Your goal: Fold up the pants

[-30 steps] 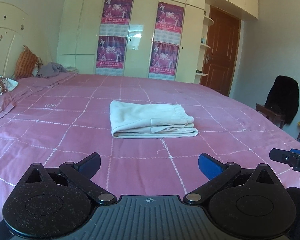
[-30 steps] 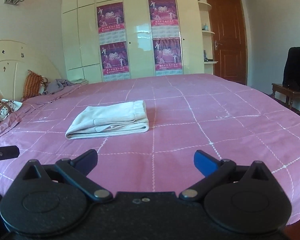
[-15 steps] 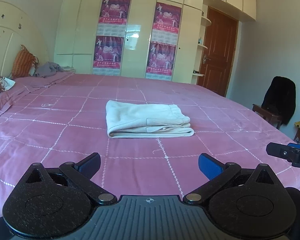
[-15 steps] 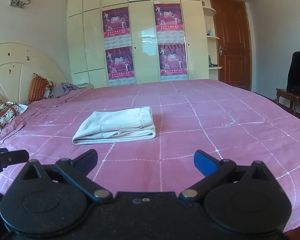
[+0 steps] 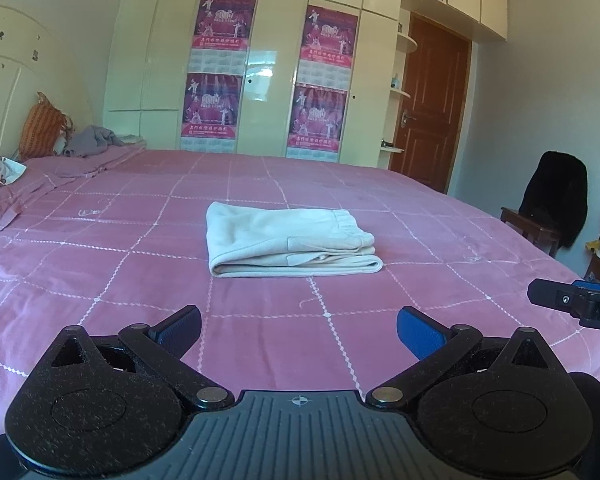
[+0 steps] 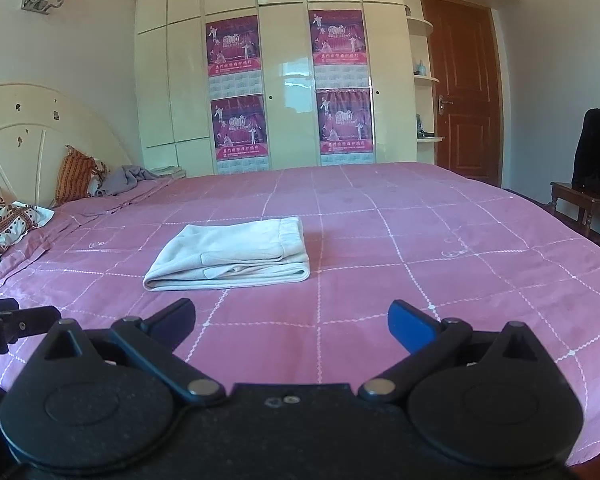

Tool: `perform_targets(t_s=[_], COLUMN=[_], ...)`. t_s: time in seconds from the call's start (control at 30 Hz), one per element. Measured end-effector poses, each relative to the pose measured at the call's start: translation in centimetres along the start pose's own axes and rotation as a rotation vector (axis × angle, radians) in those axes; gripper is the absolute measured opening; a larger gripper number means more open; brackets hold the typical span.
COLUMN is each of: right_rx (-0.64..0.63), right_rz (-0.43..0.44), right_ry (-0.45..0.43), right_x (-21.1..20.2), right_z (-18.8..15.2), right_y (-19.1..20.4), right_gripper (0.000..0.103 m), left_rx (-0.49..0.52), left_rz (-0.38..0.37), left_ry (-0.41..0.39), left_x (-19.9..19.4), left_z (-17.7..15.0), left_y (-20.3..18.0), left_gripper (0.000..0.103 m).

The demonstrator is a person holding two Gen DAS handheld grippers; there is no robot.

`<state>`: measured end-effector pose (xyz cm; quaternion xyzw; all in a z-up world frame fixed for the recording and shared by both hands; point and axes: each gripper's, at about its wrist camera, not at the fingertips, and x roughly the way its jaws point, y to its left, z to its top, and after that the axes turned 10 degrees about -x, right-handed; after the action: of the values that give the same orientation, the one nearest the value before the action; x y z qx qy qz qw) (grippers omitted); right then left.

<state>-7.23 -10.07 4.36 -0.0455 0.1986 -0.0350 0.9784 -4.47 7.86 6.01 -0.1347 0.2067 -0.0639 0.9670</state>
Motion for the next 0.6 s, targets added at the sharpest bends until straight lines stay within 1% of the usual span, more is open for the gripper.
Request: perform_targets(t_s=[0.6], right_rx=[0.003], right_rz=[-0.004], right_ry=[0.0], right_x=[0.2], right_z=[0.02], right_y=[0.4], right_gripper=[0.103], left_rx=[0.01], left_rz=[-0.002], left_ry=[-0.002], left_x=[-0.05], left_z=[0.1], left_y=[-0.23], left_gripper=[0.103])
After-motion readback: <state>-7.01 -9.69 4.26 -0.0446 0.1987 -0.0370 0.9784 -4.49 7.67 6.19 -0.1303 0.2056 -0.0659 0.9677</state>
